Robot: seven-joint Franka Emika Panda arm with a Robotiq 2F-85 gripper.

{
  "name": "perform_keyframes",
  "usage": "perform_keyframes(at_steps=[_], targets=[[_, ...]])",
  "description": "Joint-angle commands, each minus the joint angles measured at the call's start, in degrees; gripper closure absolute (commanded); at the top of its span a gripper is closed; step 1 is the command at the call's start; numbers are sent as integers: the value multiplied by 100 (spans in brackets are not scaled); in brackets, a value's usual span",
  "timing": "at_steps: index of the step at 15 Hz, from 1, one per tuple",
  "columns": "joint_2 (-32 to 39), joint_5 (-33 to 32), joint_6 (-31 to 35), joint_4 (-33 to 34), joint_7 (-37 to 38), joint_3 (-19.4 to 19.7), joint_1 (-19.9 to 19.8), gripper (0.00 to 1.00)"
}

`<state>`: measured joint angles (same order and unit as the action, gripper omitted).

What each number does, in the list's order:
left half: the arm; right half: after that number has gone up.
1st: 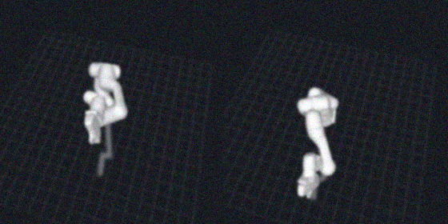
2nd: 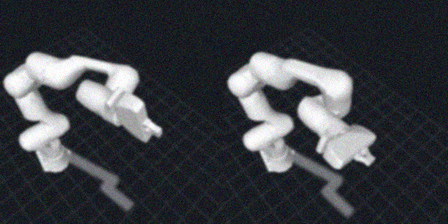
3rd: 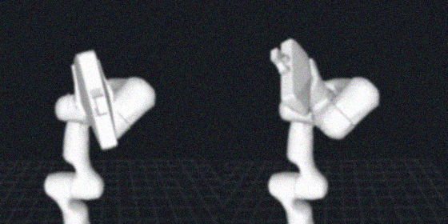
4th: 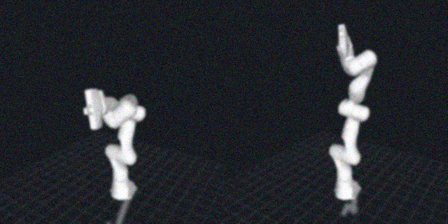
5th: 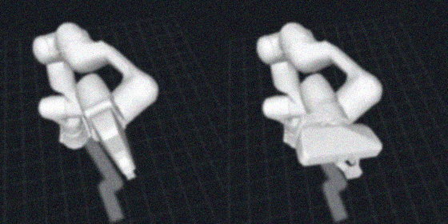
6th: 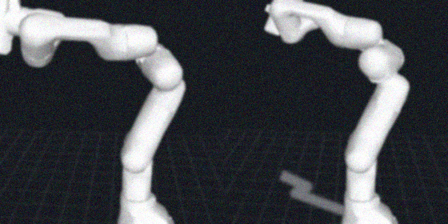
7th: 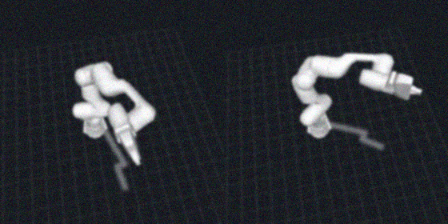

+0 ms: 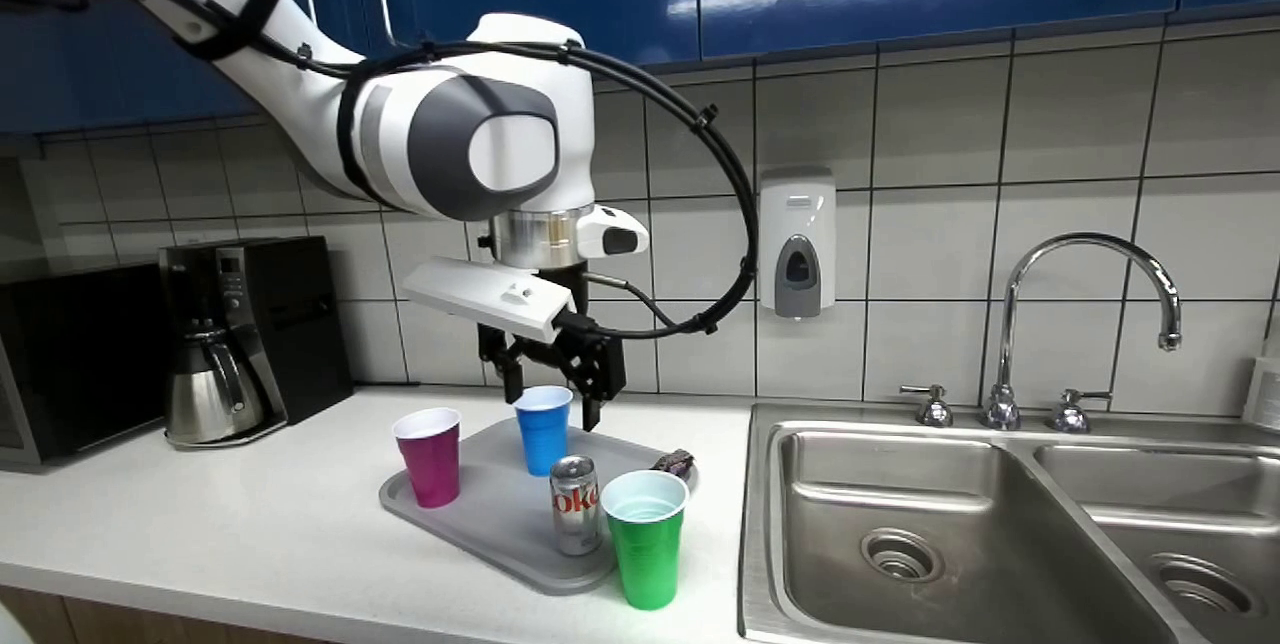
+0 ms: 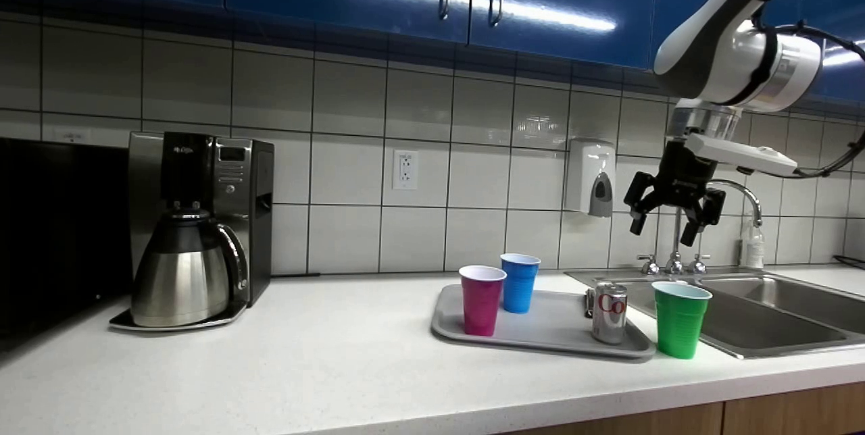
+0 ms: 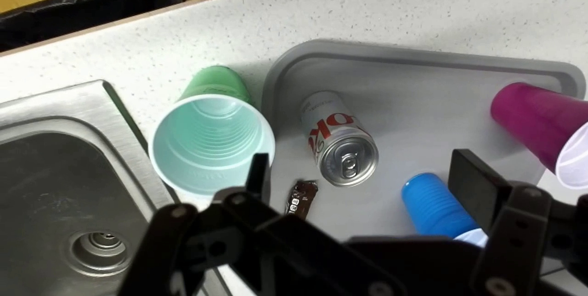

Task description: Put the green and purple cup on the grey tray

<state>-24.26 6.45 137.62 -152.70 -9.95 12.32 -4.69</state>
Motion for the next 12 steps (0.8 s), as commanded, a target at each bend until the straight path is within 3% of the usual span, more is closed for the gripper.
perform_keyframes(at_steps=[1, 12], targets=[[190, -105, 10, 88, -244, 73, -122, 0], [1421, -36, 288, 722, -288, 65, -116, 0]])
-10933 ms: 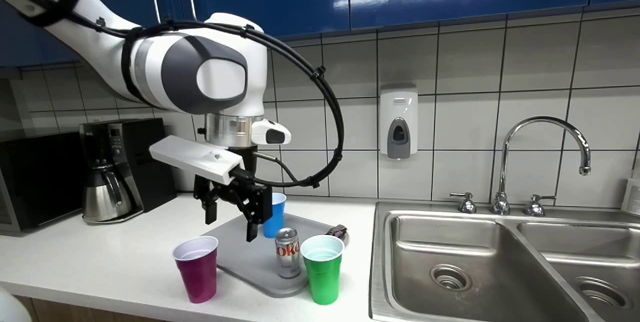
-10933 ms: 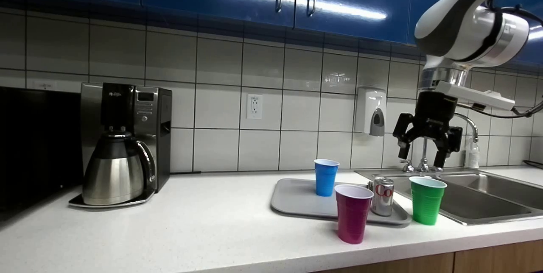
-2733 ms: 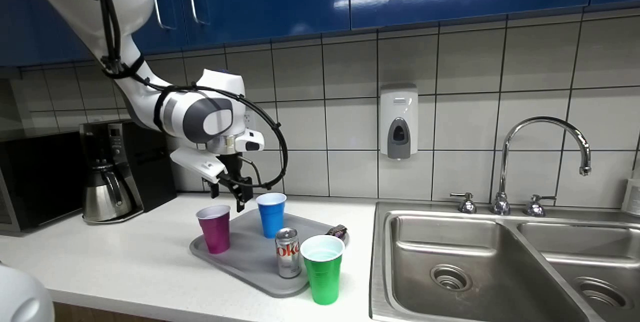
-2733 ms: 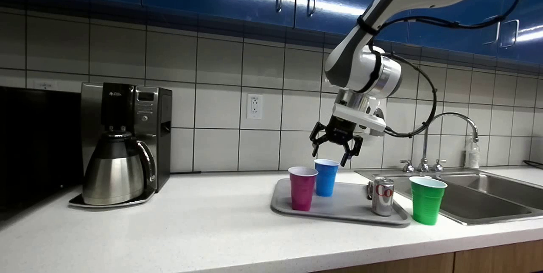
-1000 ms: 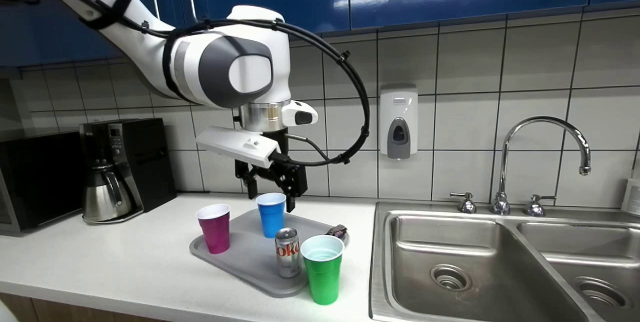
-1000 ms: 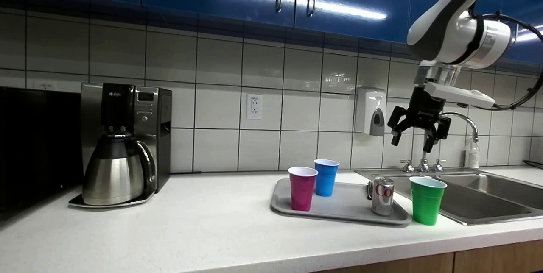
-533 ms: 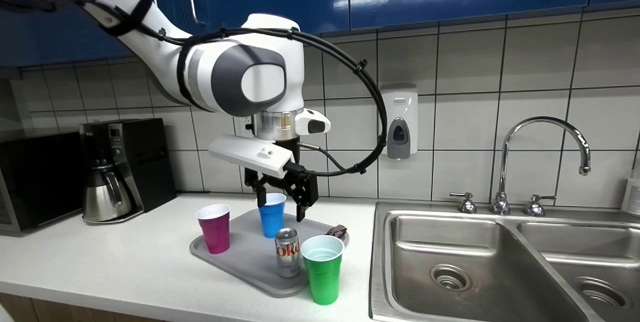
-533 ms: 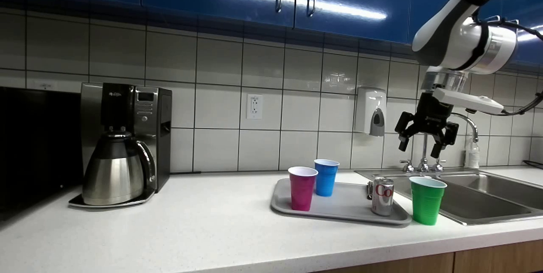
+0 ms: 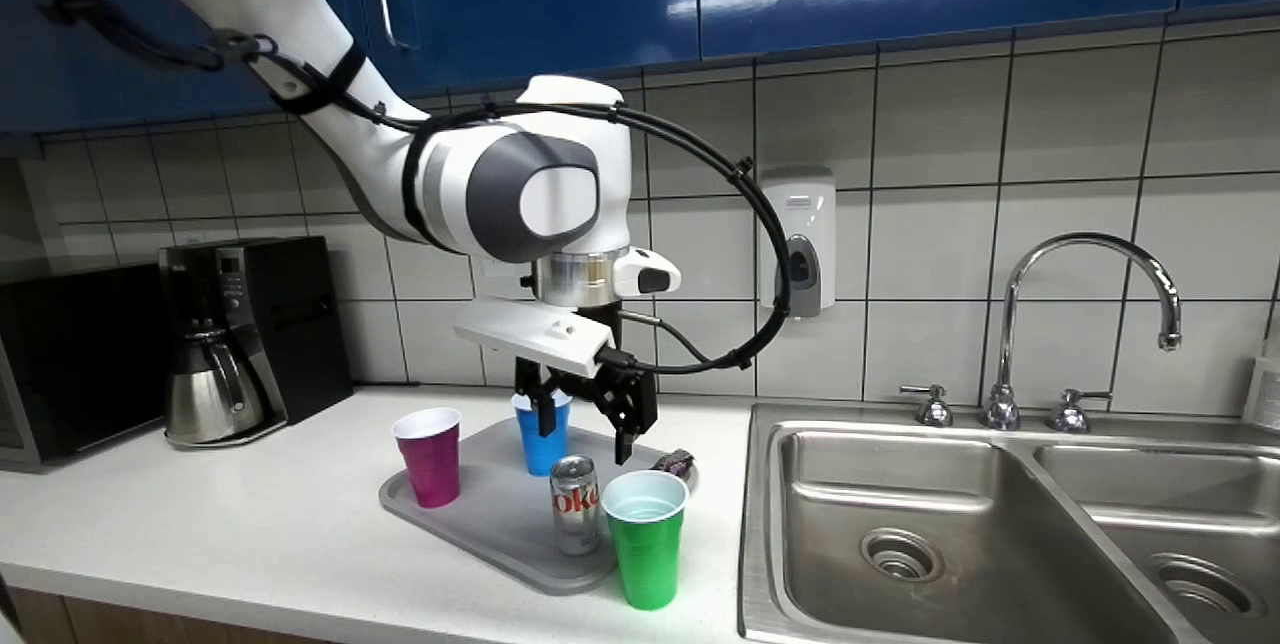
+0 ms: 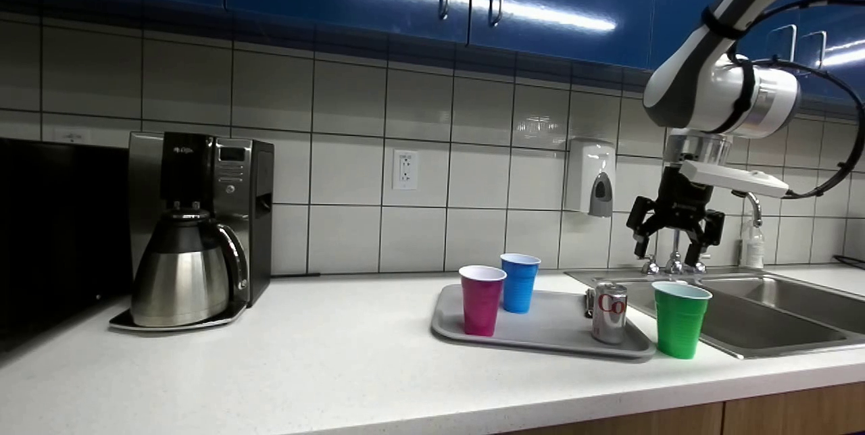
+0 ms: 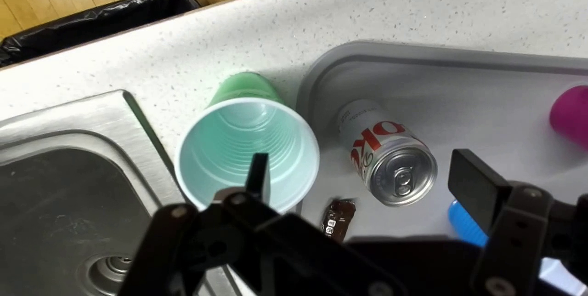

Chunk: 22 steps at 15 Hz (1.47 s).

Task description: Put the green and purple cup on the grey tray

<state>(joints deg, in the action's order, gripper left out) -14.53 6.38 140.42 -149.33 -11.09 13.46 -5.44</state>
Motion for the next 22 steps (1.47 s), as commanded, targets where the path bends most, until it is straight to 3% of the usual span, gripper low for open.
perform_keyframes(at_steps=[1, 9, 22], targets=[[572, -24, -6, 476, -212, -57, -40, 0], [1090, -20, -146, 858, -1032, -93, -86, 0], [692, -168, -500, 516, -2207, -26, -188, 0]])
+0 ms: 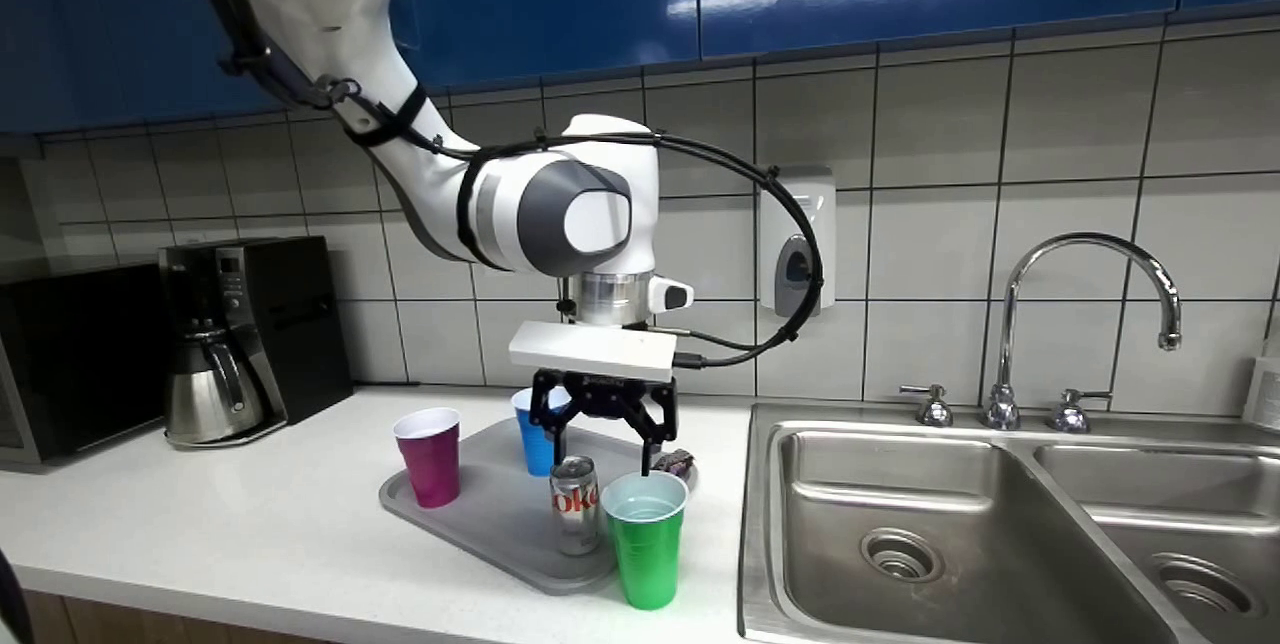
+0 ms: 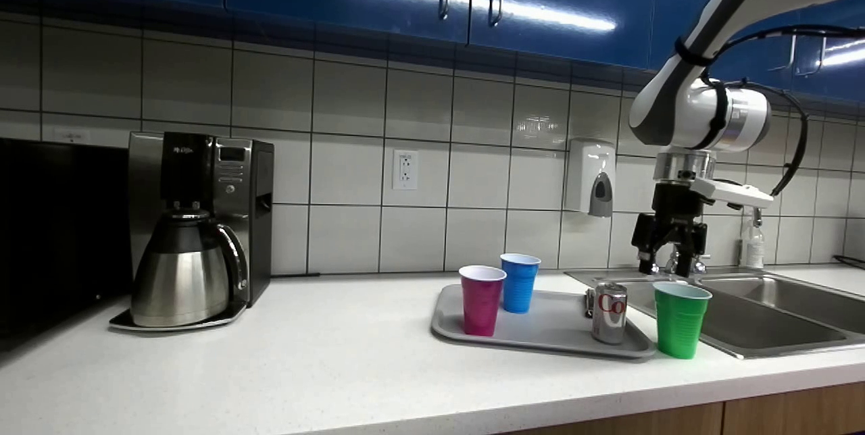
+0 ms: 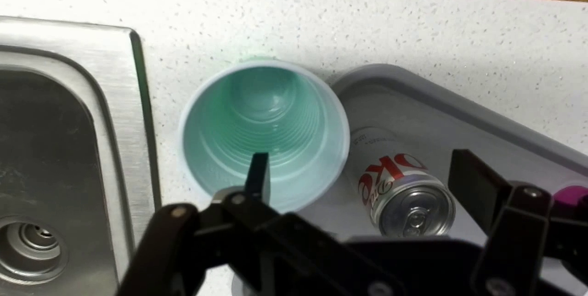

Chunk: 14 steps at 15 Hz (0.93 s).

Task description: Put the green and purple cup on the grey tray

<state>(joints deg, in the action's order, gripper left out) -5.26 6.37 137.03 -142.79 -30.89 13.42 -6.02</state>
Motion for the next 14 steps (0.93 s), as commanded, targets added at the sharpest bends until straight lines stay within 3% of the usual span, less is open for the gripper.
perform_keyframes(at_steps=[1, 14], targets=[[-218, -189, -106, -159, -227, -28, -139, 0], [-92, -578, 787, -616, -315, -50, -128, 0]])
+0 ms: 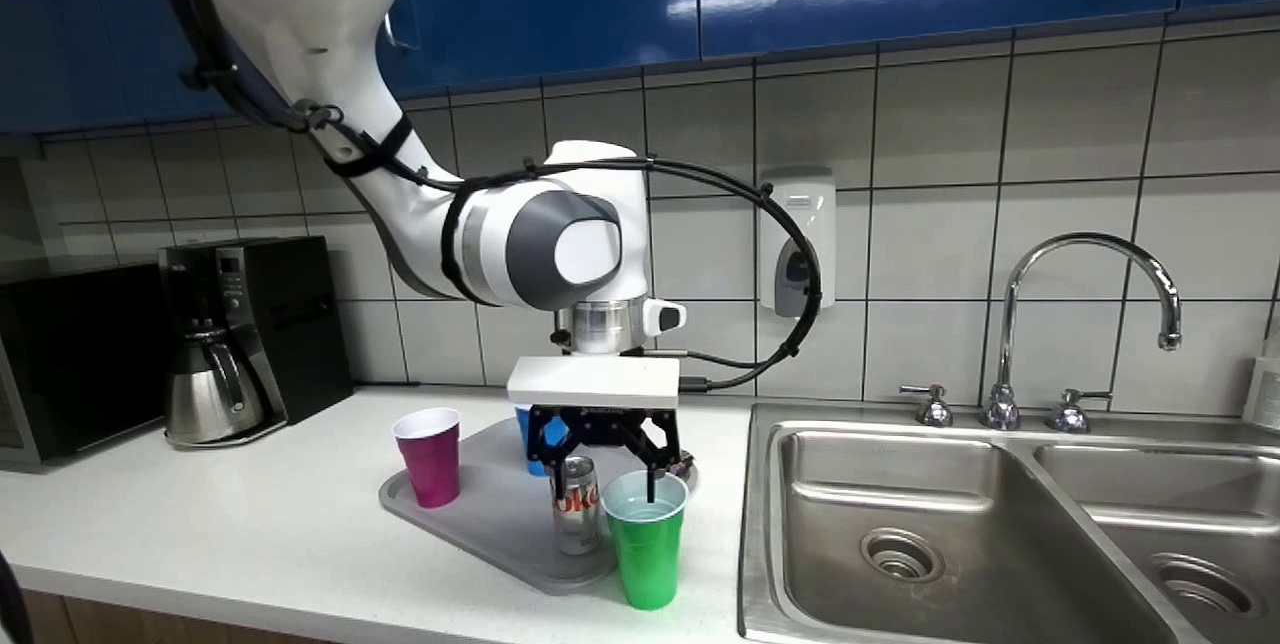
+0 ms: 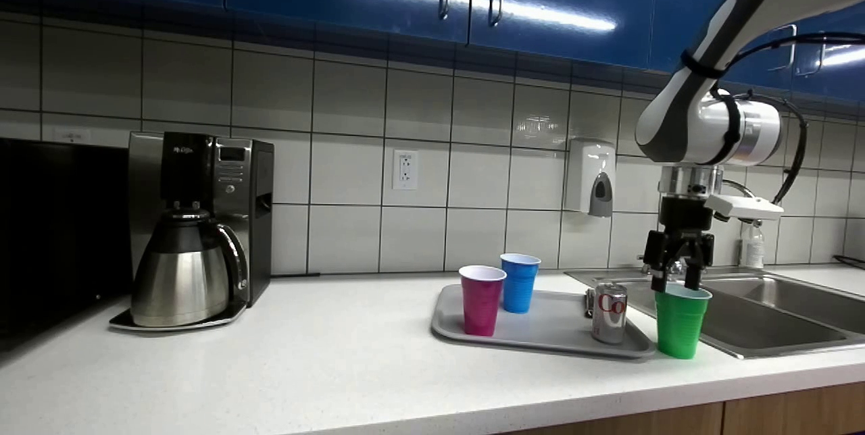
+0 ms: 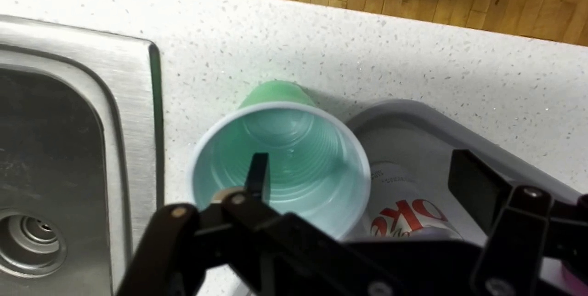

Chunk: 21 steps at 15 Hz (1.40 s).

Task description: Put the green and purple cup on the grey tray

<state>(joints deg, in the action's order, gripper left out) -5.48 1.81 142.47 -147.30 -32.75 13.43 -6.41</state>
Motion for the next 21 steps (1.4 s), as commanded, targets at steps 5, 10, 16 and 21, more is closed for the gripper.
perform_keyframes(at_steps=[5, 10, 16, 21], targets=[[59, -151, 539, -271, -35, -61, -95, 0], [178, -131, 885, -340, 27, -110, -70, 0], [337, -163, 1111, -349, 78, -183, -69, 28], [408, -167, 1111, -326, 107, -222, -76, 66]])
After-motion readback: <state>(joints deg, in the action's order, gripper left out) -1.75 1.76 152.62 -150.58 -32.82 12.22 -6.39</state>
